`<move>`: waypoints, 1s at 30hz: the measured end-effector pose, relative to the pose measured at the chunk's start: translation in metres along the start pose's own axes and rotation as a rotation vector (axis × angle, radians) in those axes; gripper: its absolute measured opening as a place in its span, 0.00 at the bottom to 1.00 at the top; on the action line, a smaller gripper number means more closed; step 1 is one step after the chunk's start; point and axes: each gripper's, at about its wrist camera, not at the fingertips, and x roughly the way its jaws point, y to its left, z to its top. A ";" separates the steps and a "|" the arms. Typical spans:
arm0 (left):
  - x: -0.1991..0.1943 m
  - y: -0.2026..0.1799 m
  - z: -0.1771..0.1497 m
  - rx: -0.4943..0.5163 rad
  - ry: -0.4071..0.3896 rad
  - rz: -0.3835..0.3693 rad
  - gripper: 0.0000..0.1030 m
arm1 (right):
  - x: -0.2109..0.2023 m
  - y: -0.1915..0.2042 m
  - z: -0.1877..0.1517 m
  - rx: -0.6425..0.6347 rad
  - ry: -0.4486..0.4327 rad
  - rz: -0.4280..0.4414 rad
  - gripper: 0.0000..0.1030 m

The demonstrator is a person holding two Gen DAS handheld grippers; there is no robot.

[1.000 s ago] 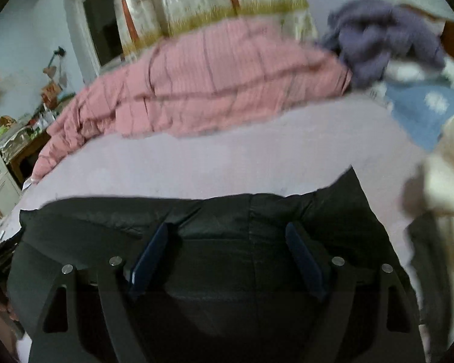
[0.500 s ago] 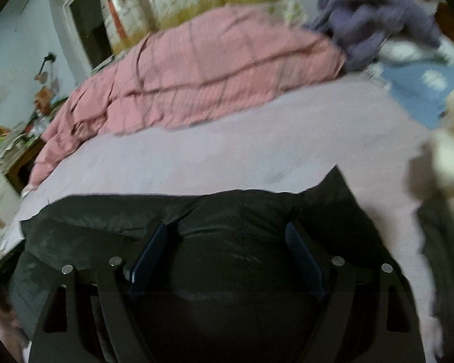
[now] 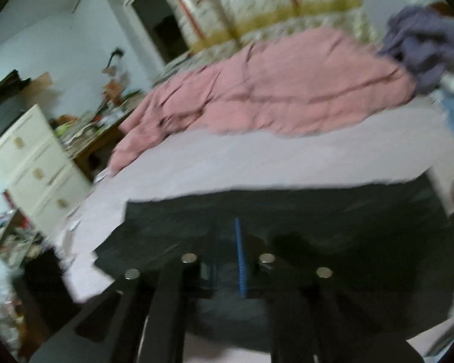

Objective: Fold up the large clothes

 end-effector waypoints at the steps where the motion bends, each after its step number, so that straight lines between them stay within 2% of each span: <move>1: 0.006 0.001 -0.002 -0.012 0.013 0.021 0.09 | 0.010 0.003 -0.003 0.002 0.036 0.009 0.07; 4: 0.025 0.008 -0.007 -0.059 0.064 0.075 0.09 | 0.043 0.003 -0.016 0.002 0.134 -0.016 0.07; 6: 0.035 0.011 -0.013 -0.051 0.097 0.108 0.09 | 0.061 -0.002 -0.021 0.001 0.190 -0.045 0.07; 9: 0.040 0.011 -0.021 -0.057 0.106 0.116 0.09 | 0.095 -0.021 -0.032 0.035 0.290 -0.059 0.07; 12: 0.044 0.019 -0.025 -0.092 0.100 0.088 0.09 | 0.107 -0.028 -0.039 0.035 0.298 -0.054 0.07; 16: 0.044 0.019 -0.027 -0.073 0.083 0.099 0.09 | 0.108 -0.027 -0.039 0.029 0.277 -0.031 0.07; 20: 0.044 0.021 -0.026 -0.081 0.080 0.094 0.09 | 0.118 -0.012 -0.030 -0.020 0.272 -0.088 0.07; 23: 0.045 0.016 -0.025 -0.054 0.074 0.126 0.10 | 0.130 -0.015 -0.017 0.022 0.286 -0.136 0.07; 27: 0.044 0.018 -0.025 -0.066 0.074 0.123 0.10 | 0.151 -0.019 0.004 0.012 0.296 -0.205 0.06; 30: 0.043 0.018 -0.025 -0.061 0.075 0.132 0.10 | 0.164 -0.030 0.010 0.052 0.303 -0.225 0.00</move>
